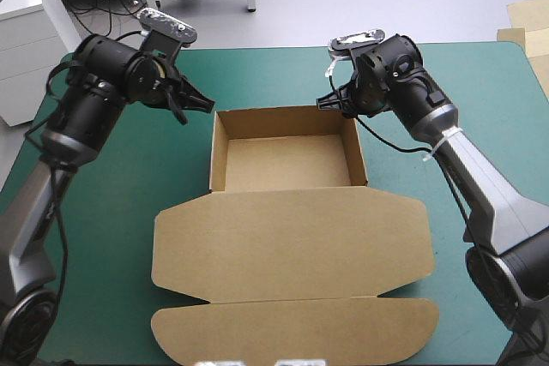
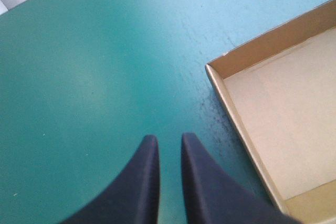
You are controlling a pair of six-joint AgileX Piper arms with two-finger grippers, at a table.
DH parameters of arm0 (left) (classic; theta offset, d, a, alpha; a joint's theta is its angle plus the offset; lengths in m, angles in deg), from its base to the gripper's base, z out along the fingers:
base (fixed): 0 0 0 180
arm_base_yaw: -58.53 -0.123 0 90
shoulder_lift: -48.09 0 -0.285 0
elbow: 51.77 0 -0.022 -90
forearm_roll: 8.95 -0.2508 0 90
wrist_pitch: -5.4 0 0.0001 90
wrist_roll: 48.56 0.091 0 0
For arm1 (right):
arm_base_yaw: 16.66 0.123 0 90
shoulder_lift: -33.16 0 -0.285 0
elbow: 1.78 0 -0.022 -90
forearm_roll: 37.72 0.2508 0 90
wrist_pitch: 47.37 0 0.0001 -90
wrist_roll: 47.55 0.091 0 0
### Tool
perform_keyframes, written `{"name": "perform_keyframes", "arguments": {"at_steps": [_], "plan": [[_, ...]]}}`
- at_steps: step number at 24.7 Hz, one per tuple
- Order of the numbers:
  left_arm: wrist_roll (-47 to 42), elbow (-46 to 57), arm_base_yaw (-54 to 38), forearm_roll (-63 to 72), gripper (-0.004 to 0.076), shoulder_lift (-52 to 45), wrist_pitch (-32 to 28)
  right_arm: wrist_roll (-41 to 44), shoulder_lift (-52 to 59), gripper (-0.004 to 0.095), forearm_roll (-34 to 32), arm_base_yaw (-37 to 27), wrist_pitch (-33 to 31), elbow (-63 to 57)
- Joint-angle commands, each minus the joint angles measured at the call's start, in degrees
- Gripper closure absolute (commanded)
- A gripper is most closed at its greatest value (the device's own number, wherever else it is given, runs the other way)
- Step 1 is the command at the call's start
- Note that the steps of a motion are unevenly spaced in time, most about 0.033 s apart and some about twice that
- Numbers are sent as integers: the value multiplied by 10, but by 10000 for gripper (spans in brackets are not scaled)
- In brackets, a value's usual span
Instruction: Fold the box
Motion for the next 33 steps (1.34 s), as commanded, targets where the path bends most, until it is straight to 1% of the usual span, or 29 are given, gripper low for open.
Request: {"name": "perform_keyframes", "arguments": {"at_steps": [1, 5, 7, 10, 13, 15, 17, 20, 21, 22, 23, 24, 25, 26, 27, 28, 29, 30, 33], "plan": [[4, 31, 3, -10, 734, -76, 20, 2, 19, 472, 11, -13, -4, 17], [4, 111, 3, -4, 734, -144, 9, 2, 4, 472, 34, -31, -4, -1], [-6, 158, 3, -4, 734, -182, -10, 2, -3, 472, 41, -39, -4, -13], [-25, 218, 3, 4, 734, -232, -47, 2, -20, 472, 74, -52, -4, -25], [-28, 274, 3, 24, 734, -276, -69, -3, -39, 472, 120, -57, -4, -29], [-24, 316, 3, 48, 734, -305, -79, -16, -53, 472, 133, -57, -4, -29], [-23, 368, 3, 69, 734, -337, -102, -16, -65, 473, 147, -57, -4, -29], [-19, 452, 3, 73, 734, -383, -139, -17, -82, 473, 149, -57, -4, -29], [-19, 512, 3, 73, 734, -415, -154, -17, -90, 473, 145, -57, -4, -29], [-19, 535, 3, 73, 734, -428, -158, -17, -93, 473, 144, -57, -4, -29], [-19, 588, 3, 73, 734, -458, -167, -17, -101, 480, 142, -57, -4, -29], [-19, 606, 3, 73, 734, -473, -170, -17, -106, 488, 140, -57, -4, -29], [-17, 646, 3, 73, 734, -503, -173, -17, -112, 515, 140, -57, -4, -29], [-11, 662, 3, 73, 734, -515, -174, -17, -115, 541, 140, -57, -4, -29], [10, 685, 3, 76, 734, -543, -175, -16, -118, 633, 140, -57, -4, -29], [16, 691, 3, 76, 734, -554, -175, -16, -120, 700, 139, -57, -4, -29], [13, 699, 3, 78, 734, -579, -177, -20, -121, 839, 139, -57, -4, -29], [13, 702, 3, 82, 734, -595, -177, -19, -121, 926, 137, -57, -4, -29], [8, 719, 3, 84, 734, -617, -175, -17, -119, 928, 133, -63, -4, -29]]}}
